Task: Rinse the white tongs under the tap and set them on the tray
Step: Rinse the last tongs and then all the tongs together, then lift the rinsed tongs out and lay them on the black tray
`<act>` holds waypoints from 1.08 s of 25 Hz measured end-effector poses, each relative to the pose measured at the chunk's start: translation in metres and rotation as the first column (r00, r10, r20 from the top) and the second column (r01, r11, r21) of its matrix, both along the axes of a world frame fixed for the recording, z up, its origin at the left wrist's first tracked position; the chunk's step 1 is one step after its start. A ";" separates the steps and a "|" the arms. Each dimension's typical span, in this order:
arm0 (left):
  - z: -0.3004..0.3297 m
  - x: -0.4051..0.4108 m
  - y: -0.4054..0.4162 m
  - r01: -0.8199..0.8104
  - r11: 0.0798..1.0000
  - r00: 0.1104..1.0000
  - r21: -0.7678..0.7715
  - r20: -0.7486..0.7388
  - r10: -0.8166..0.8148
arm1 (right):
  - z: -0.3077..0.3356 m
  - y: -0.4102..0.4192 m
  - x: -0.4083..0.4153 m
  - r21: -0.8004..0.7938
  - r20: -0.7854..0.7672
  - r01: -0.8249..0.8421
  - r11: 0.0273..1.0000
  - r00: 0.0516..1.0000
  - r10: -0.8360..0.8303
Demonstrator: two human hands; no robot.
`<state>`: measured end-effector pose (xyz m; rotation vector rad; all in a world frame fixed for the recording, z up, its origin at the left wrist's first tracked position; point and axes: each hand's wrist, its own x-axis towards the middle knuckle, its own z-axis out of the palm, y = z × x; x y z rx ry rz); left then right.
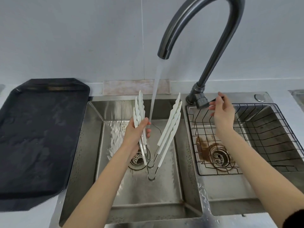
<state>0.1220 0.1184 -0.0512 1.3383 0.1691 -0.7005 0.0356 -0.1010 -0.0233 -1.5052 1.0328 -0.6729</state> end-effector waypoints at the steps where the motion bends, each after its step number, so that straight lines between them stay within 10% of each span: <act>1: 0.001 0.000 0.000 -0.008 1.000 1.000 -0.010 -0.005 0.008 | 0.000 -0.003 0.003 -0.026 -0.001 -0.008 1.000 1.000 0.008; 9: 0.012 -0.004 0.008 -0.023 0.999 1.000 -0.034 -0.003 0.023 | 0.016 -0.017 0.016 -0.055 -0.195 -0.077 0.995 0.979 0.065; 17: 0.023 -0.025 0.023 -0.032 0.993 0.999 -0.117 0.011 0.034 | 0.021 0.111 -0.011 0.460 -0.060 -0.484 0.745 0.820 0.570; 27: 0.016 -0.058 0.048 0.250 0.968 0.968 -0.031 -0.020 -0.250 | -0.002 0.136 -0.039 0.591 -0.031 -0.310 0.745 0.914 0.405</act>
